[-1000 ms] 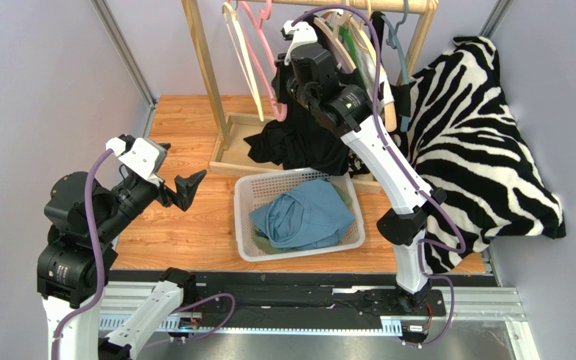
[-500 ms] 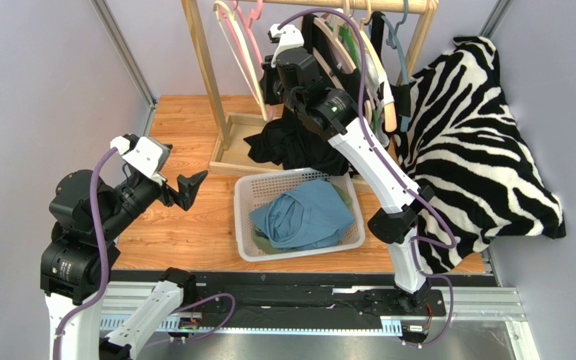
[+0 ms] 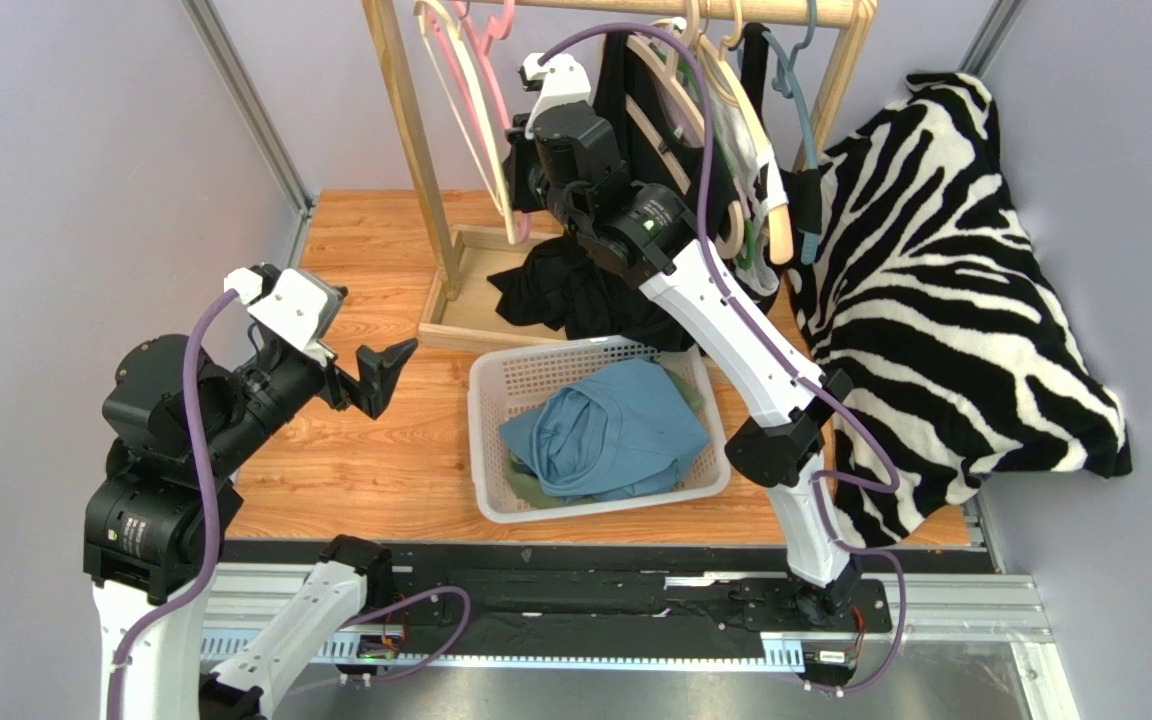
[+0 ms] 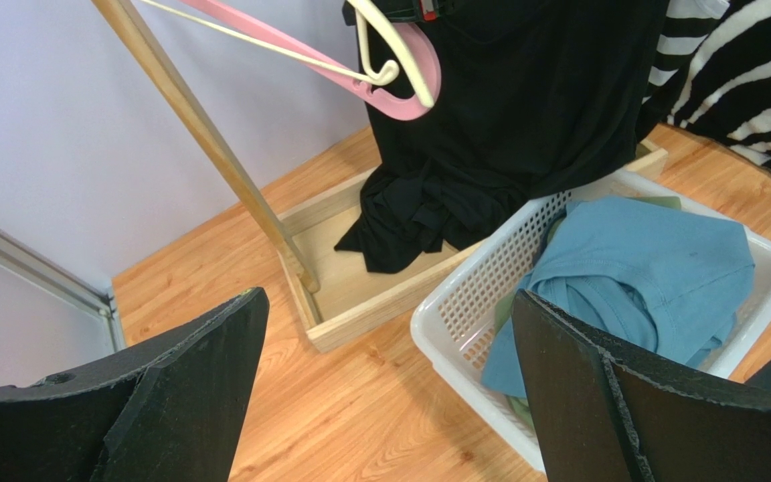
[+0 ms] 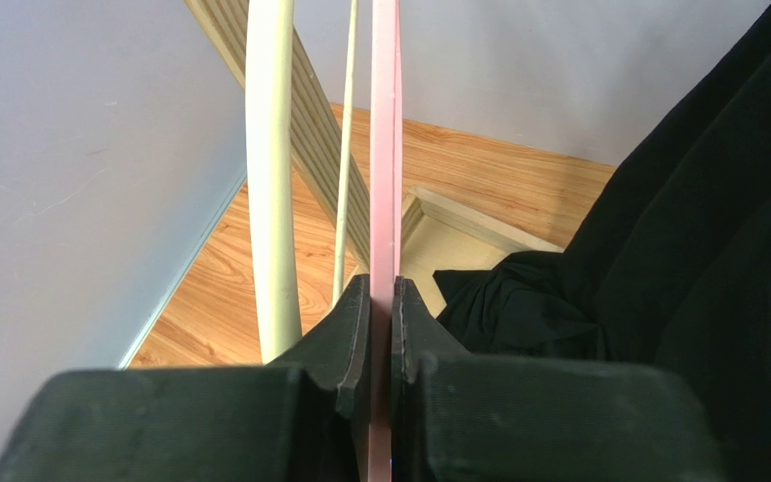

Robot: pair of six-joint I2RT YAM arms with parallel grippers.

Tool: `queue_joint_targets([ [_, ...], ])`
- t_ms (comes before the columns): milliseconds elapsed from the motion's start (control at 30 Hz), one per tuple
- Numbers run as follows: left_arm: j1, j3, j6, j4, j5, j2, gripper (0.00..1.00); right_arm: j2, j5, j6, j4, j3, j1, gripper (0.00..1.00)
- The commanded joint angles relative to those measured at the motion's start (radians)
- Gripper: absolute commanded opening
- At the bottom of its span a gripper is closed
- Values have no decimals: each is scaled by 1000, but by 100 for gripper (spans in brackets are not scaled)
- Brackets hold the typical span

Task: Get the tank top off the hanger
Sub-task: Place the hanger at the clothesline.

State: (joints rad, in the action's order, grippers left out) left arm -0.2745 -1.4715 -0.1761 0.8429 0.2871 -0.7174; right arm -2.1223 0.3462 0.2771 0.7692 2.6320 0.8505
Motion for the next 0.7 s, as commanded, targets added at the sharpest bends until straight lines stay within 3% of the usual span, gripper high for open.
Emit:
queue_joint_targets([
  [0,0,-6,20,-25,4,-10,99,-24,-38,-13,102,-38,27,0],
  [167,0,-4,24,-24,4,-10,99,51,-21,-12,114,-87,-5,1],
  [200,1,-4,24,-24,6,-7,99,68,-13,-13,119,-96,-13,14],
  [300,0,-3,21,-21,4,-4,99,162,-12,-23,125,-164,-47,40],
  [333,0,-3,21,-19,6,-5,99,191,-27,-21,125,-179,-56,43],
  [433,0,-6,24,-19,17,-7,99,283,-108,-4,125,-224,-103,48],
  [667,0,-7,20,-10,21,-1,99,398,-82,-50,171,-247,-143,52],
])
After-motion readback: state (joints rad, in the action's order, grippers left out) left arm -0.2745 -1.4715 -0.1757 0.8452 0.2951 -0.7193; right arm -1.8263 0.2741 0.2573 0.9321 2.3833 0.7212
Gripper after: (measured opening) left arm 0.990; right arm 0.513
